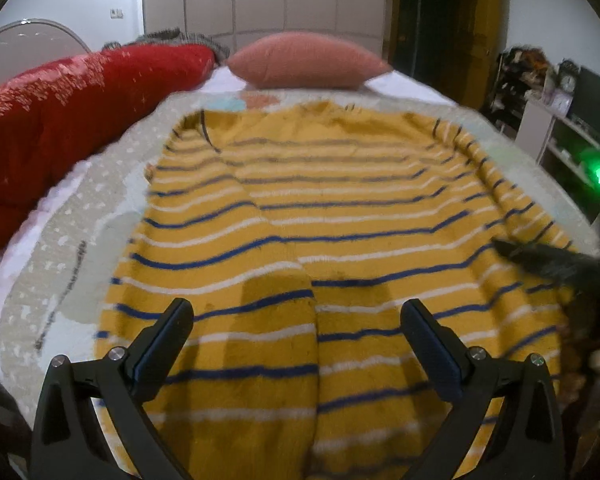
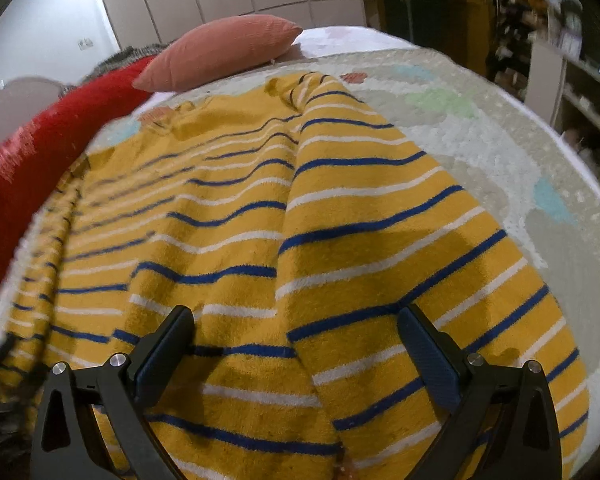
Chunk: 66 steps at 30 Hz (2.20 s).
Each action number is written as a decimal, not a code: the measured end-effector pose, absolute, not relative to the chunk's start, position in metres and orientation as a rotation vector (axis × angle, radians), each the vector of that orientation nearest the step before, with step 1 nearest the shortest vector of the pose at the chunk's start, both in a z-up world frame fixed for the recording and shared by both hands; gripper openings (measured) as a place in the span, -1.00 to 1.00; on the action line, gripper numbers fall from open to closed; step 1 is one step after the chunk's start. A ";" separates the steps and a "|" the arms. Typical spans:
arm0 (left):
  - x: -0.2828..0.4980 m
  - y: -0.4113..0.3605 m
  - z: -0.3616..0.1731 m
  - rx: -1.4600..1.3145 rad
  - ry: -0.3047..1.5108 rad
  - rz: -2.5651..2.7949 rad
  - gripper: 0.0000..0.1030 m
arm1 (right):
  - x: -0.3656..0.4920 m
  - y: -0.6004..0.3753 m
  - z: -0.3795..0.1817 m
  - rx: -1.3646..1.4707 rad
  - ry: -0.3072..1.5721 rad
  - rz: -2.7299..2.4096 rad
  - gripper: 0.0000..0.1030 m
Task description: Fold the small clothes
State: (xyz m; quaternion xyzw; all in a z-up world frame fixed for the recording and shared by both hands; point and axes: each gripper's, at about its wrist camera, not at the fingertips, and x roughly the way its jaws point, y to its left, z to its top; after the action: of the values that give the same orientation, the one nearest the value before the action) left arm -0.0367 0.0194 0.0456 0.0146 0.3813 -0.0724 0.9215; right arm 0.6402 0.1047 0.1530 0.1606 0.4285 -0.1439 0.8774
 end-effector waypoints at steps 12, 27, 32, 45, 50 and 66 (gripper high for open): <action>-0.059 0.093 0.067 -0.096 0.810 -0.062 1.00 | 0.638 0.113 0.149 0.311 0.838 -0.312 1.00; -0.057 0.073 0.067 -0.049 0.781 -0.240 0.91 | 0.631 0.117 0.148 0.291 0.784 -0.297 1.00; -0.021 0.042 0.037 0.078 0.884 -0.257 -0.26 | 0.631 0.118 0.148 0.287 0.781 -0.300 1.00; -0.037 0.194 0.080 -0.042 0.796 0.296 -0.91 | 0.632 0.118 0.148 0.276 0.783 -0.303 1.00; -0.061 0.245 0.082 -0.147 0.801 0.388 -0.72 | 0.632 0.118 0.148 0.277 0.782 -0.303 1.00; -0.098 0.159 0.102 -0.148 0.688 0.065 0.75 | 0.563 0.063 0.216 0.472 0.667 -0.270 0.84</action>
State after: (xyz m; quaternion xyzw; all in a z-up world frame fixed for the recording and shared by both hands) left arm -0.0979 0.1593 0.1015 -0.0723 0.3369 0.0316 0.9382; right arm 0.5629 0.0629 0.2159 0.2290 0.3232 -0.1310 0.9088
